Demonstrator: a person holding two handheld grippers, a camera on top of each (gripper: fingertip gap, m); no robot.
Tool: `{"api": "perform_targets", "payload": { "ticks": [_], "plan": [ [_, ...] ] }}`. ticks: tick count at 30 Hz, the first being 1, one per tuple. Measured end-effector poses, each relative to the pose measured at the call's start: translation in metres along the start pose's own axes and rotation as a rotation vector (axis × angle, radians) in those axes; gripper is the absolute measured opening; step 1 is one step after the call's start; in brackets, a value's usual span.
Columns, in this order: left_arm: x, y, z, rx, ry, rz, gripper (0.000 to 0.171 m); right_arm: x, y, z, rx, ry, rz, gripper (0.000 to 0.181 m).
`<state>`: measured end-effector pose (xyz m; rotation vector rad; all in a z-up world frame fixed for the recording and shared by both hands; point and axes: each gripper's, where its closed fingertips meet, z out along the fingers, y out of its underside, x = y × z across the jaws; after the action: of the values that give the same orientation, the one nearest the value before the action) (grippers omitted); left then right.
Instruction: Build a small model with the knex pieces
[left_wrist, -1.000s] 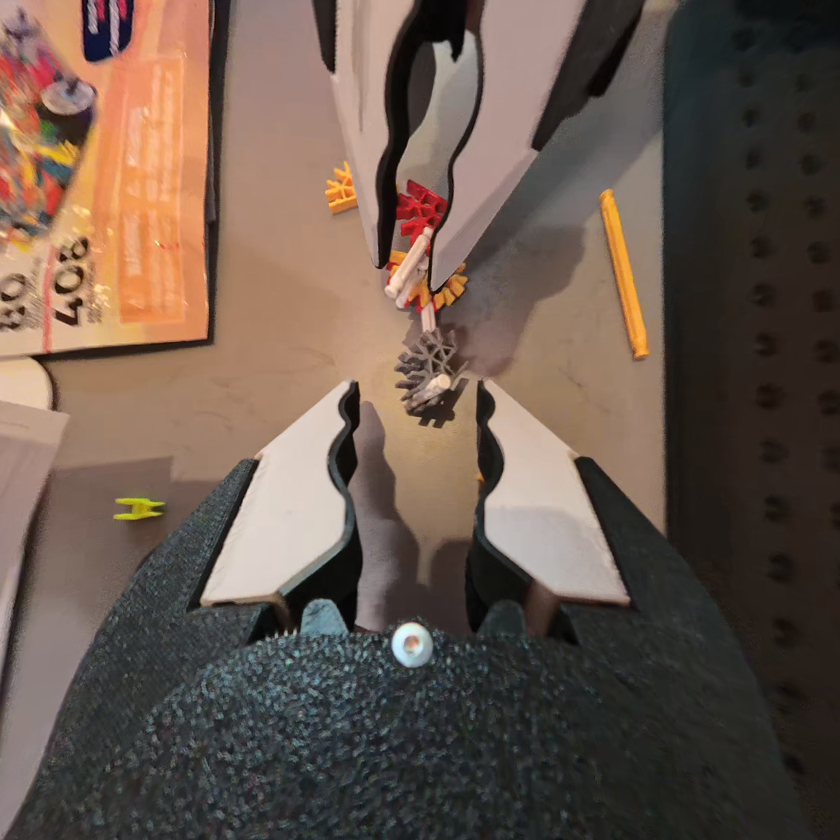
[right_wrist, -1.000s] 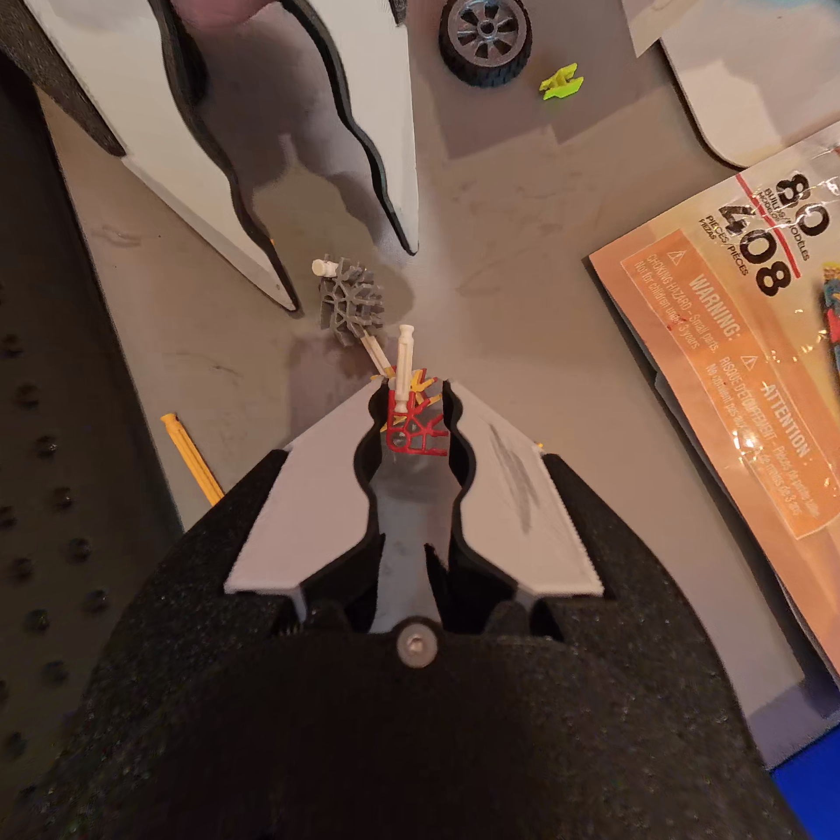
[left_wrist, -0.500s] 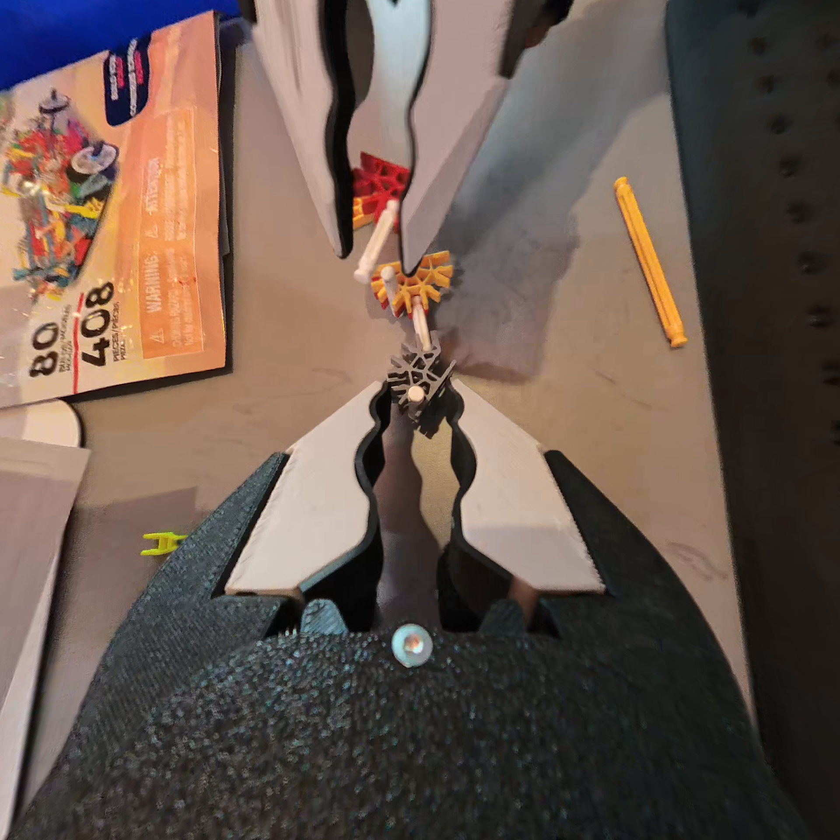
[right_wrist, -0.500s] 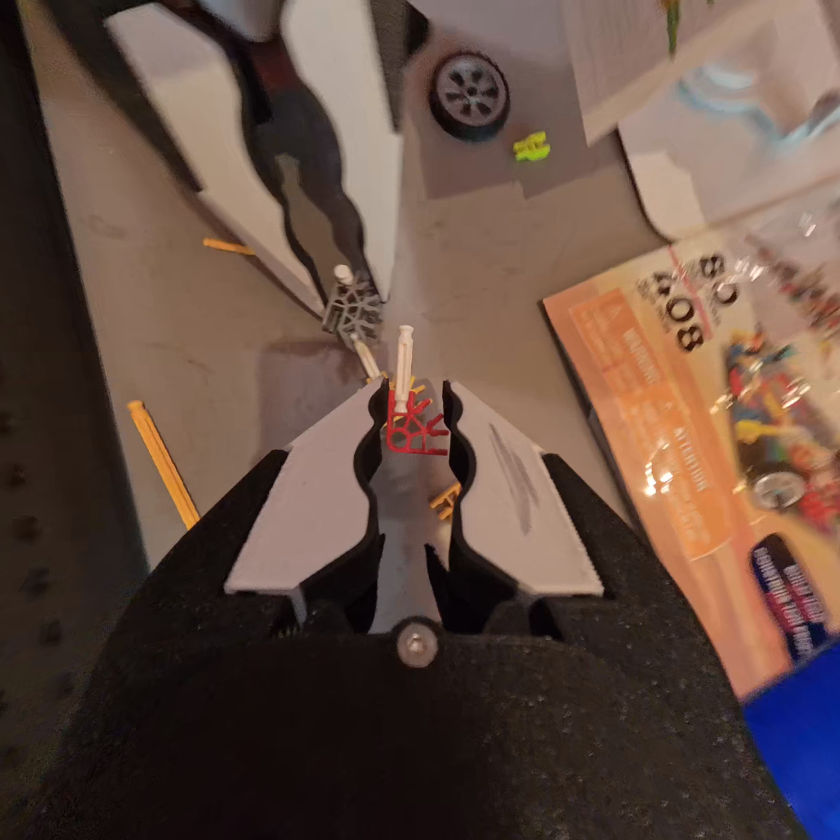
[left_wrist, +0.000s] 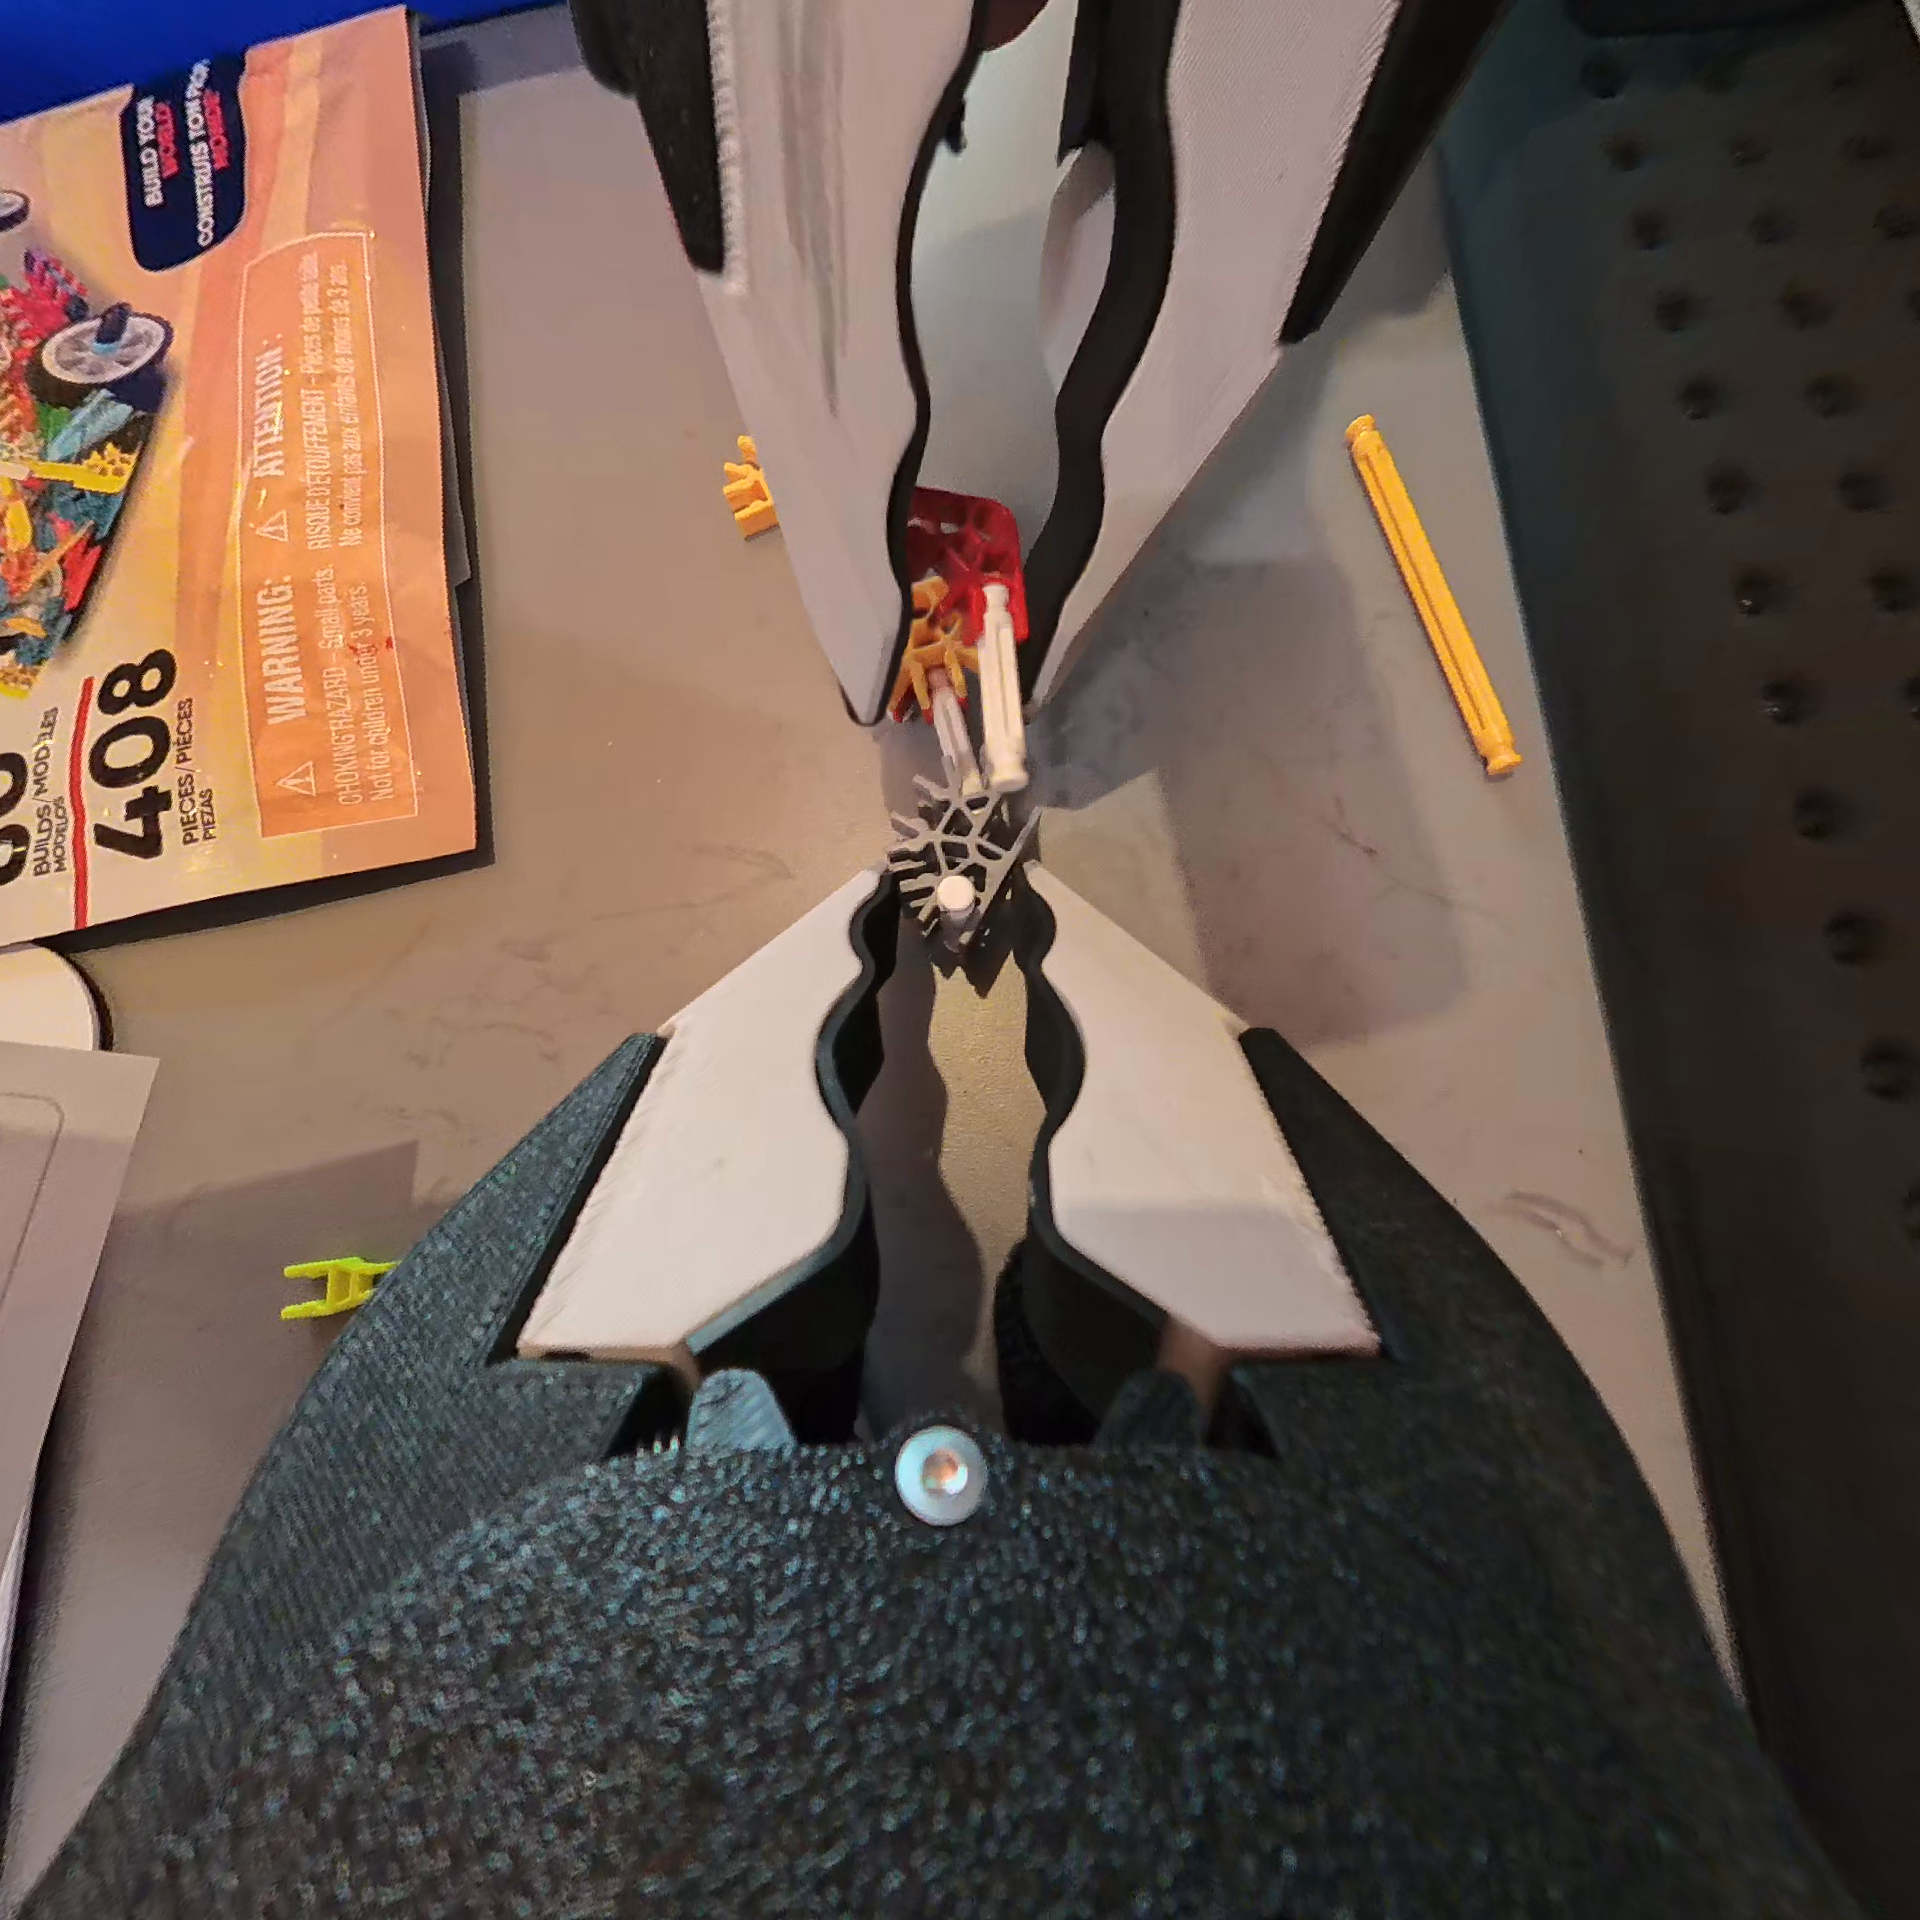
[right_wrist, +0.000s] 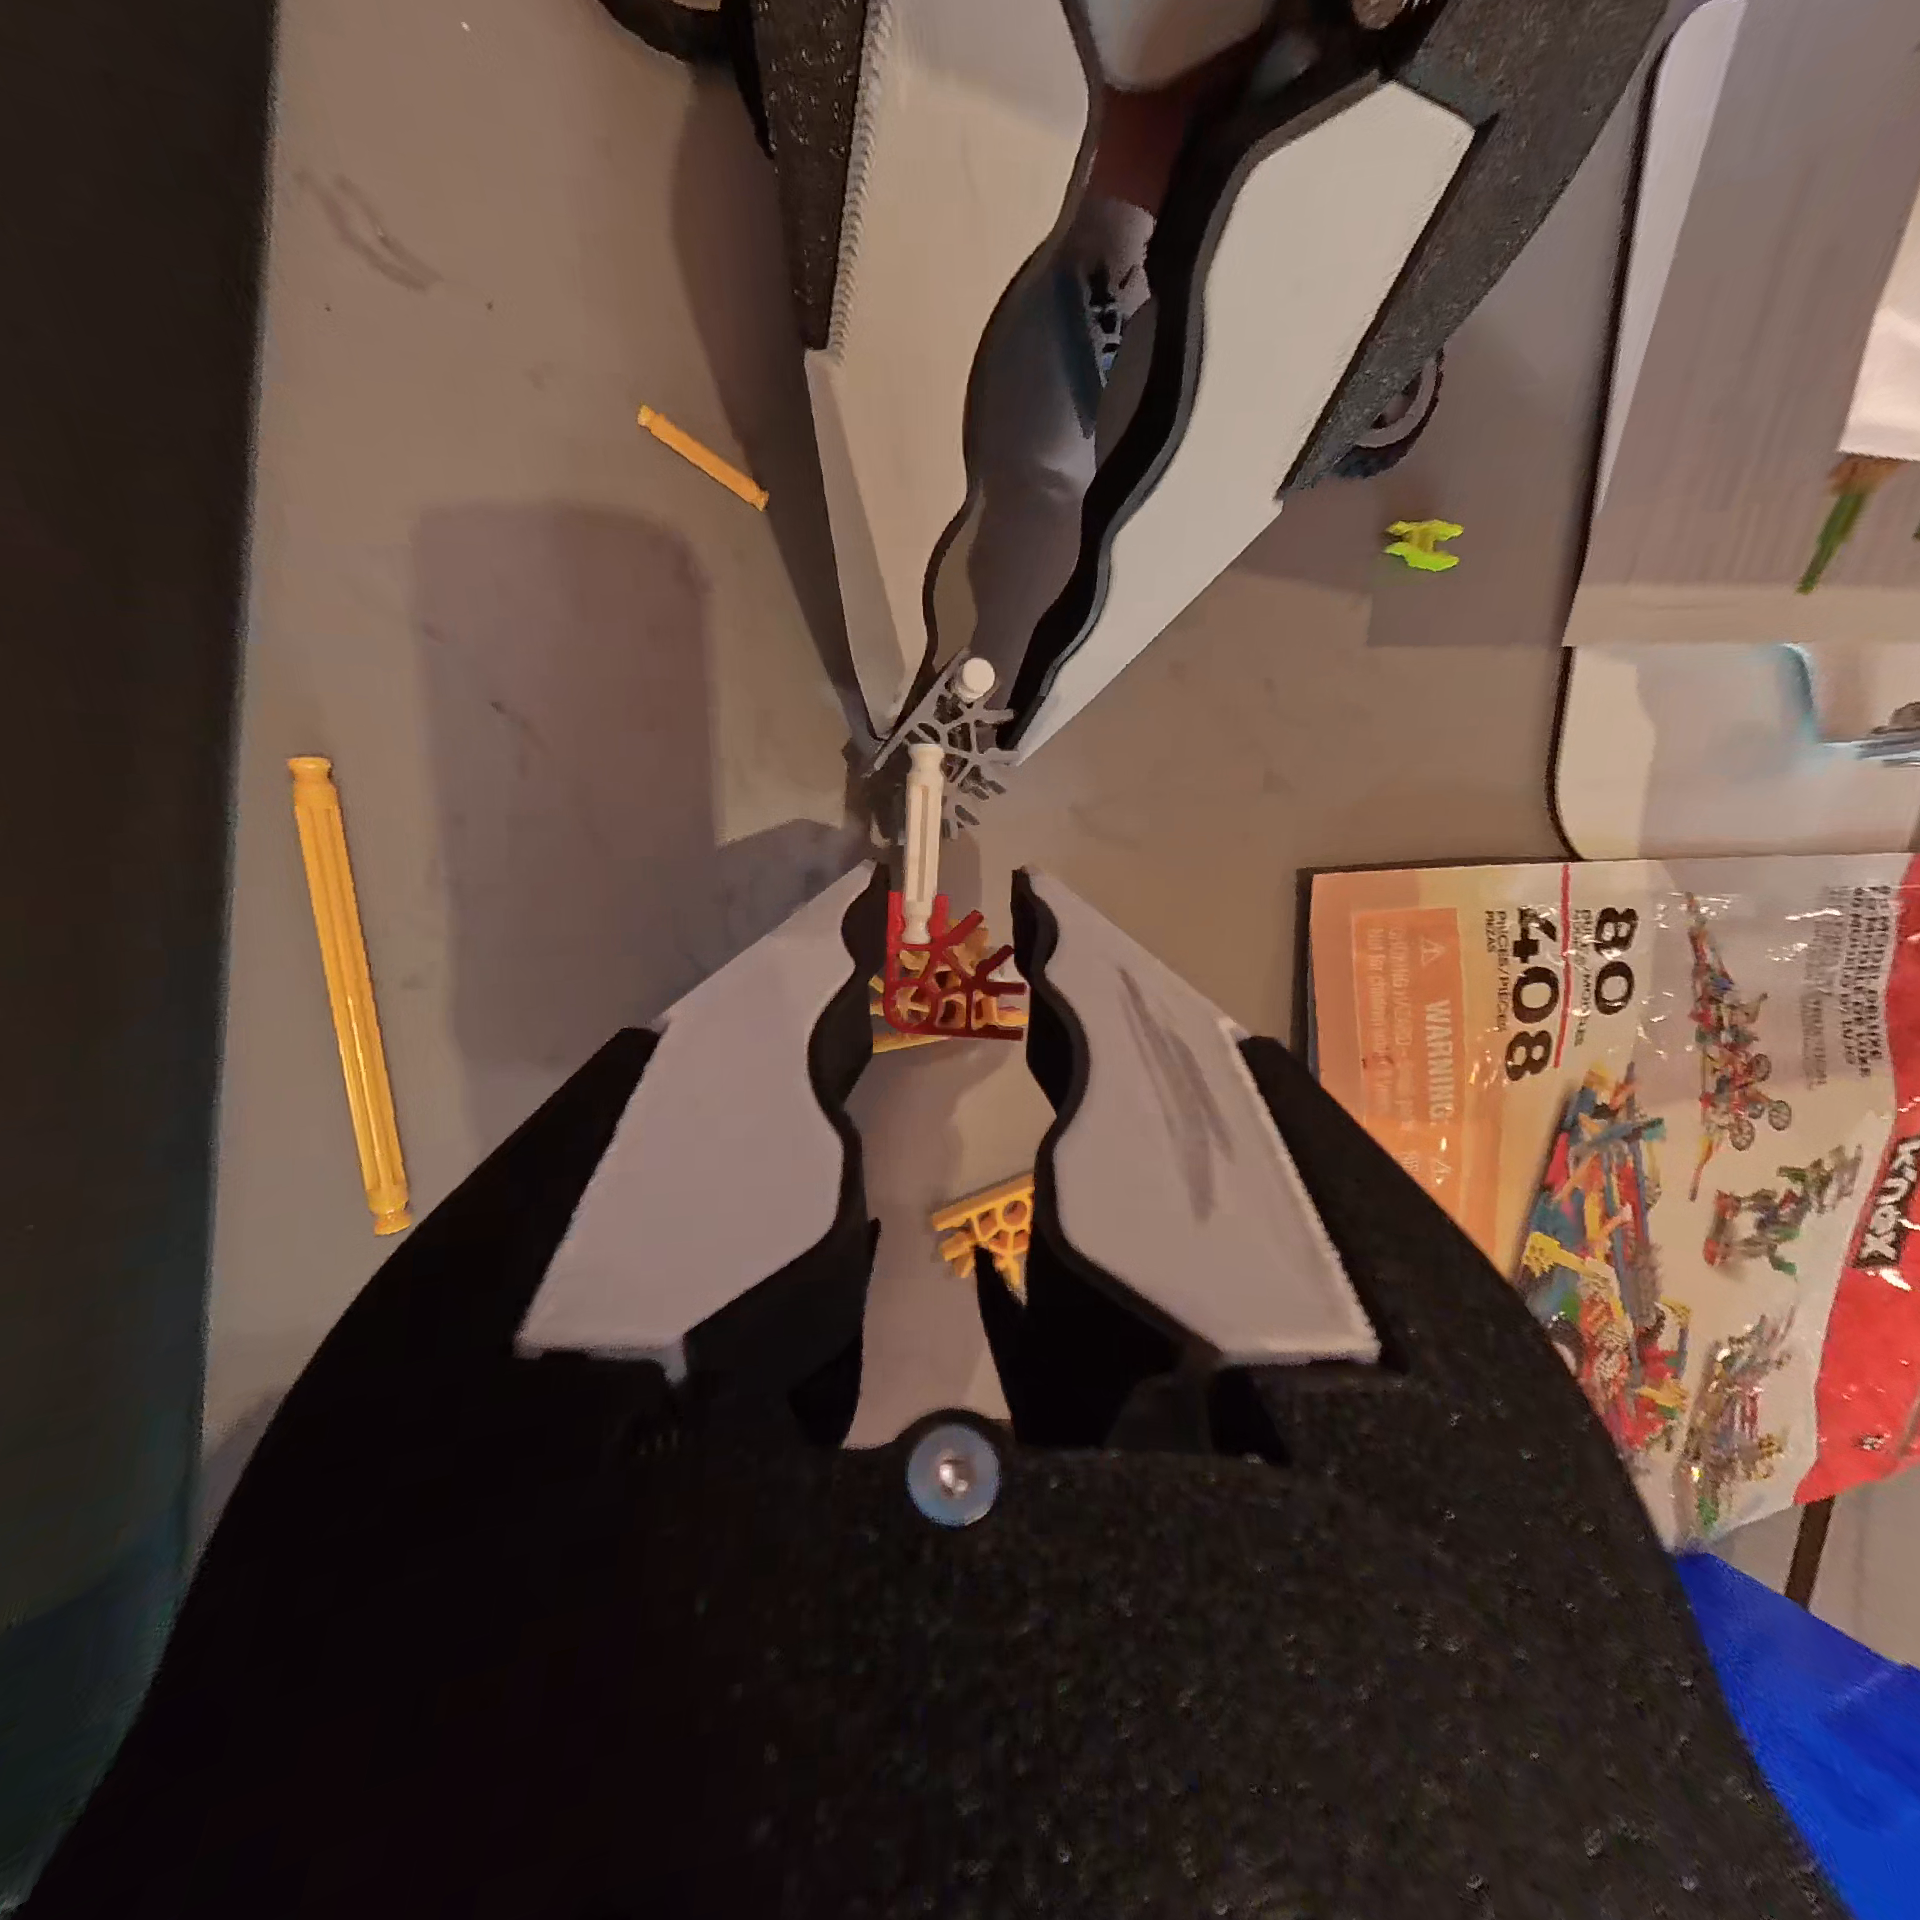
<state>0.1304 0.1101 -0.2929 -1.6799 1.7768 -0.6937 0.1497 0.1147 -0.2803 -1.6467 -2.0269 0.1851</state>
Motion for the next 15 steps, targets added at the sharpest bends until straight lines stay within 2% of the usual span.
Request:
{"api": "perform_targets", "payload": {
  "ticks": [3, 10, 15],
  "plan": [
    [0.001, 0.000, 0.000, -0.001, 0.002, 0.012, 0.021, 0.000, 0.008, 0.006, -0.035, -0.017, 0.011, 0.023],
    [0.002, 0.000, 0.000, -0.003, 0.003, 0.022, 0.020, -0.011, 0.008, 0.016, -0.007, -0.124, 0.054, 0.023],
    [0.002, 0.000, 0.000, -0.001, 0.007, 0.022, 0.020, -0.009, 0.008, 0.015, 0.005, -0.132, 0.066, 0.023]
  ]
}}
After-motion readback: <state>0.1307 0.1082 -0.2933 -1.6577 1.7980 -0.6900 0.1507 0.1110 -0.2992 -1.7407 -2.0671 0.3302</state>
